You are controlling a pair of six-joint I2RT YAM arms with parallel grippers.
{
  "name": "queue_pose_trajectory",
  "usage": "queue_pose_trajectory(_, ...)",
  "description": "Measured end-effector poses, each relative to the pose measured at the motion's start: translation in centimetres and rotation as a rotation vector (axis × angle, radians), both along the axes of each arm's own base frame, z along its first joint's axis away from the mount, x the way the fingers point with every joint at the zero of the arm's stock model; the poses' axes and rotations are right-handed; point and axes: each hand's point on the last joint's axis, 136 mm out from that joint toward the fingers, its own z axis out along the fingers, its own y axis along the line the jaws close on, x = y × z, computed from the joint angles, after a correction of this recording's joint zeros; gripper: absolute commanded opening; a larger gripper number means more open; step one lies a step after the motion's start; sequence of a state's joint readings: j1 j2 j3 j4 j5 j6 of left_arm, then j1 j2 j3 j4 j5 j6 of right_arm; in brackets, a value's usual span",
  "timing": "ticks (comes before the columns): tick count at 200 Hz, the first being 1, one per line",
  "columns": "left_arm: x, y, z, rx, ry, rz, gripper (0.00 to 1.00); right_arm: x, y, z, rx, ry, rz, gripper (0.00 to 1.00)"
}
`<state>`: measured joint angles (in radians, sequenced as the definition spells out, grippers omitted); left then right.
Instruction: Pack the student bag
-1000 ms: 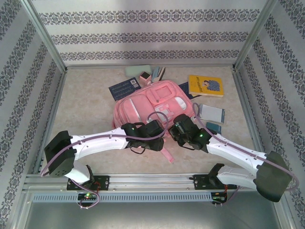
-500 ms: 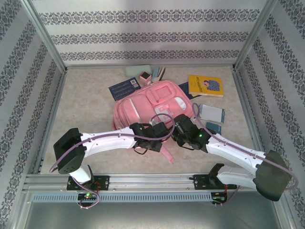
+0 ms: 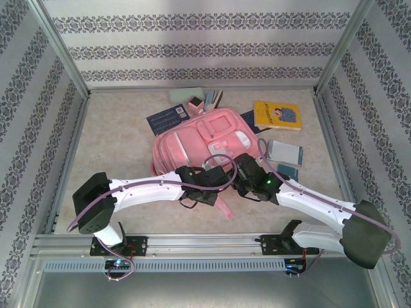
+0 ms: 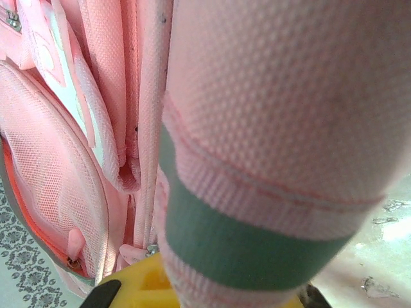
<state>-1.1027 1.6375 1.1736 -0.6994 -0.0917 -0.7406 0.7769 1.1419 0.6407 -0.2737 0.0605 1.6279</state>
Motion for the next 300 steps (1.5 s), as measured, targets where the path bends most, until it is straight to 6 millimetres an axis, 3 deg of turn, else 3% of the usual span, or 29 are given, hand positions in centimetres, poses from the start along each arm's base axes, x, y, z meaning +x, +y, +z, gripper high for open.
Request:
queue_pose_trajectory(93,0.6,0.4,-0.5,0.04,-0.034,-0.002,0.23,0.0,0.5,0.0,0.019,0.005,0.014,0.0)
queue_pose_trajectory(115,0.7,0.5,-0.8,0.054,-0.038,-0.008,0.19,0.0,0.6,0.1,0.023,0.004,0.016,0.0)
queue_pose_trajectory(158,1.0,0.6,-0.8,0.07,-0.056,-0.014,0.0,0.0,0.6,0.1,0.023,0.003,0.016,0.0)
queue_pose_trajectory(300,-0.8,2.8,-0.9,0.01,-0.051,-0.04,0.0,0.1,-0.1,-0.7,0.015,0.018,0.051,0.0)
